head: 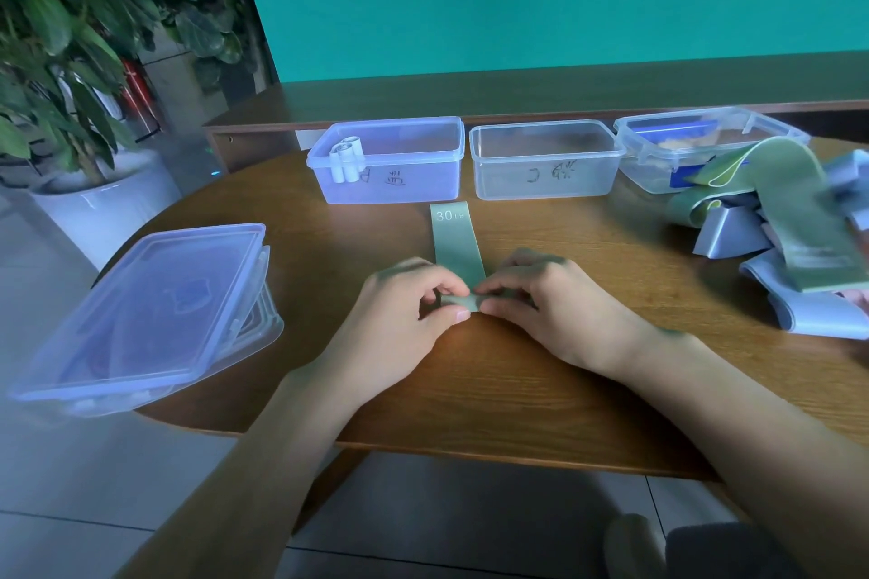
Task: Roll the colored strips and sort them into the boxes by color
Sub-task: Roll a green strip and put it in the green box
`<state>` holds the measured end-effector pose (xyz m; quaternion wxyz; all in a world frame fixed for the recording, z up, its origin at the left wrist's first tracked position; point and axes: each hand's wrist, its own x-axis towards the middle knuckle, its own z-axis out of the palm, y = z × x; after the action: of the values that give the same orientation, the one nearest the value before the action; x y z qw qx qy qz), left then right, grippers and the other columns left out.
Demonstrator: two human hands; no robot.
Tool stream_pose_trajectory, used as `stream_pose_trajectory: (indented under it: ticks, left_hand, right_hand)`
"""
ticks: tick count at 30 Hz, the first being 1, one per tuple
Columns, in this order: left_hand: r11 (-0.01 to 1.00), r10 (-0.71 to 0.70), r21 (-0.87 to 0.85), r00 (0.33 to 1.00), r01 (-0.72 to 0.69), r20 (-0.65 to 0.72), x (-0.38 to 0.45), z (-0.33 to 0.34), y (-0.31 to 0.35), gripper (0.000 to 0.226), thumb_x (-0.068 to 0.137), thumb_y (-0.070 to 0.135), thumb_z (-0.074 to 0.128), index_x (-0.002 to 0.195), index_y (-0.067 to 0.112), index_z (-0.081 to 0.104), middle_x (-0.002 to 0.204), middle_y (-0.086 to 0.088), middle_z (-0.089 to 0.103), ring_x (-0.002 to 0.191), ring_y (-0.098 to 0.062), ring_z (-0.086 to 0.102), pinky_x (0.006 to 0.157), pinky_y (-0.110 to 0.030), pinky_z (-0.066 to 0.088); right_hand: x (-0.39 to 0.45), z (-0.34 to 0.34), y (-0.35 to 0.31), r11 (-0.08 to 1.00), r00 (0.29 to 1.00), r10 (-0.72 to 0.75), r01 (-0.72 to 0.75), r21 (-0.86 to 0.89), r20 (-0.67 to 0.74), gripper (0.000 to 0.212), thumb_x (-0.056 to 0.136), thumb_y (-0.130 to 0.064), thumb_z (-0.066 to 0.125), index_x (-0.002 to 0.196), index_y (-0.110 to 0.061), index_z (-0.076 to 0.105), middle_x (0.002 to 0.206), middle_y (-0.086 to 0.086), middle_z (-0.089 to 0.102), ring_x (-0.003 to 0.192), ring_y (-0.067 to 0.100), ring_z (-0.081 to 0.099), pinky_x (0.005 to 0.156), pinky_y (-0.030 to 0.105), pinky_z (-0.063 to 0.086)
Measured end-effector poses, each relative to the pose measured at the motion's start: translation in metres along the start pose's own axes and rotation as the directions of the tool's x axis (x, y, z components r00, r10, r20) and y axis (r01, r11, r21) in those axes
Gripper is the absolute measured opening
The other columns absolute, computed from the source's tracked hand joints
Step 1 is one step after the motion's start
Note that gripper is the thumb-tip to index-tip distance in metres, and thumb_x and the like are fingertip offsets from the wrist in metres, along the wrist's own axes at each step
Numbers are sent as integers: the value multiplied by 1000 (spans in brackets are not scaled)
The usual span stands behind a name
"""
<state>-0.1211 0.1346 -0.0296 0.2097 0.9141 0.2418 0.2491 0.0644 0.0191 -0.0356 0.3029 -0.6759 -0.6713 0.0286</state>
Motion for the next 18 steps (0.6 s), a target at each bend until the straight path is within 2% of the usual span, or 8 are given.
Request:
stream_pose_trajectory:
  ticks: [2, 6, 8, 13, 18]
  left_hand:
    - [1000, -5, -5, 1000, 5, -6, 3, 1, 0, 15, 90, 33, 73, 104, 31, 75, 96, 23, 63, 88, 3, 59, 69, -5, 40]
    - [1000, -3, -30, 1000, 3, -9, 8, 0, -1, 15, 88, 35, 74, 102, 30, 78, 97, 18, 68, 87, -2, 61, 72, -12, 44]
    - [999, -3, -39, 1000, 3, 1, 10, -2, -2, 17, 87, 38, 75, 102, 31, 78, 97, 18, 66, 87, -3, 61, 72, -14, 46]
    - [999, -35, -18, 999, 36, 34, 9, -4, -6, 30, 86, 37, 76, 116, 32, 74, 105, 19, 56, 92, -1, 55, 72, -7, 38]
    - [998, -66, 13, 997, 66, 40, 10, 0, -3, 36, 90, 35, 72, 126, 31, 69, 111, 18, 52, 95, -2, 53, 74, -5, 36]
  right_hand:
    - [3, -2, 1, 1000, 1000, -4, 4, 3, 17, 19, 97, -27, 68, 113, -22, 76, 103, -7, 61, 85, -6, 53, 83, 9, 38]
    - [4, -1, 3, 997, 1000, -18, 20, 81, -21, 13, 95, -22, 70, 107, -24, 76, 102, -12, 63, 85, 6, 61, 82, 19, 47]
    - [4, -1, 4, 993, 999, -33, 37, 113, -36, 11, 95, -21, 71, 105, -23, 76, 100, -14, 64, 88, 5, 62, 81, 23, 50]
    - [8, -4, 8, 992, 1000, -26, 24, 123, 14, 22, 92, -32, 72, 112, -24, 75, 104, -14, 65, 91, 6, 60, 83, 32, 52]
    - [16, -7, 14, 997, 997, -34, 29, 67, 69, 27, 92, -33, 71, 117, -23, 73, 107, -11, 64, 94, 2, 58, 85, 25, 50]
